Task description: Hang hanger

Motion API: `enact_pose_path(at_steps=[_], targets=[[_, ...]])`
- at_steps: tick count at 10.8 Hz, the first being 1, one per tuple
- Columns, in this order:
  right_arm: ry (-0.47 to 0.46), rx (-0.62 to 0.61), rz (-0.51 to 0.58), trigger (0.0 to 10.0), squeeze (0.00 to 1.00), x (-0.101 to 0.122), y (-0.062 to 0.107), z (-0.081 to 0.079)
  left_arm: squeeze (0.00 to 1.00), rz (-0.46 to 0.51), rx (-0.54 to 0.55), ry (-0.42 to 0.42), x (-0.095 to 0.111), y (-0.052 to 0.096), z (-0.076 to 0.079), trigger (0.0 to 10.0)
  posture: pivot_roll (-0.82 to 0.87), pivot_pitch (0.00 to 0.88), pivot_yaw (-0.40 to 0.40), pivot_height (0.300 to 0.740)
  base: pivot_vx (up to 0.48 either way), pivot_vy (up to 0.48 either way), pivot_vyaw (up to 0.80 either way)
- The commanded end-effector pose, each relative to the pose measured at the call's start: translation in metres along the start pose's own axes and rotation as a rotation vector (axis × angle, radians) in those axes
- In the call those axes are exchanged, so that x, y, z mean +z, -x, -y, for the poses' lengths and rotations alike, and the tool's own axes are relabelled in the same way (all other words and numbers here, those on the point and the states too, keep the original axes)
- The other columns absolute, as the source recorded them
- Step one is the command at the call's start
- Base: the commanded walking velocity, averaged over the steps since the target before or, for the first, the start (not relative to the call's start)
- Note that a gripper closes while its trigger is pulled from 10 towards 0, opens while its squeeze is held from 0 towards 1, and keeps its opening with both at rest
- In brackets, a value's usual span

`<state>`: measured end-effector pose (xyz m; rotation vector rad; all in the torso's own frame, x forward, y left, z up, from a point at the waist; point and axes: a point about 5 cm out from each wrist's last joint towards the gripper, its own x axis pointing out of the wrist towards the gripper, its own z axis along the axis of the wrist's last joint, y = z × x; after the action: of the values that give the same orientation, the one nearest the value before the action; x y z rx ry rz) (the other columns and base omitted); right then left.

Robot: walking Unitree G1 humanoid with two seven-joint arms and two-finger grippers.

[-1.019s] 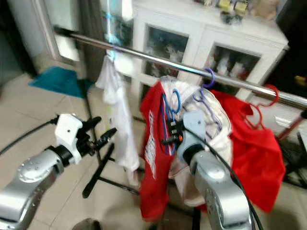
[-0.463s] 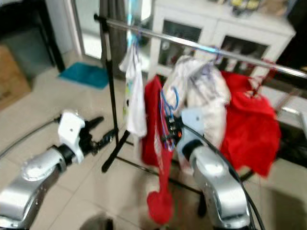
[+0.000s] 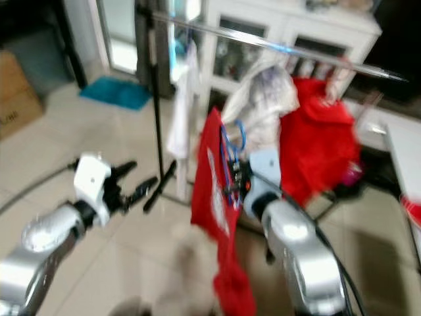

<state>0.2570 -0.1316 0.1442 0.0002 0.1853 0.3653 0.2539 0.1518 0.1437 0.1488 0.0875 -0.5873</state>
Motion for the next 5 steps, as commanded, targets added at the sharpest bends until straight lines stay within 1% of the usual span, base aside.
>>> enact_pose_path(at_steps=[1,2,3,4,5], targets=[[0.025,-0.001,0.043,0.0,0.00,0.011,-0.001,0.002,0.00,-0.008,-0.022,-0.011,0.000,-0.003,0.002,10.0,-0.08,0.048,-0.089,0.740,0.000,0.000,0.00],[0.040,0.033,0.063,0.0,0.00,0.015,-0.003,0.001,0.42,0.005,-0.058,0.007,0.003,-0.007,0.003,10.0,-0.08,0.045,-0.092,0.740,0.000,0.000,0.00],[0.046,0.144,0.116,0.0,0.00,0.023,-0.002,-0.008,1.00,0.057,-0.041,-0.012,0.011,-0.013,-0.009,10.0,-0.09,0.009,-0.099,0.740,0.000,0.000,0.00],[0.037,0.203,0.141,0.0,0.00,0.028,-0.001,-0.013,1.00,0.073,-0.006,-0.041,0.016,-0.020,-0.017,10.0,-0.09,0.003,-0.099,0.740,0.000,0.000,0.00],[0.036,0.288,0.172,0.0,0.00,0.035,0.001,-0.021,1.00,0.100,0.034,-0.070,0.026,-0.033,-0.026,10.0,-0.09,0.010,-0.090,0.740,0.000,0.000,0.00]])
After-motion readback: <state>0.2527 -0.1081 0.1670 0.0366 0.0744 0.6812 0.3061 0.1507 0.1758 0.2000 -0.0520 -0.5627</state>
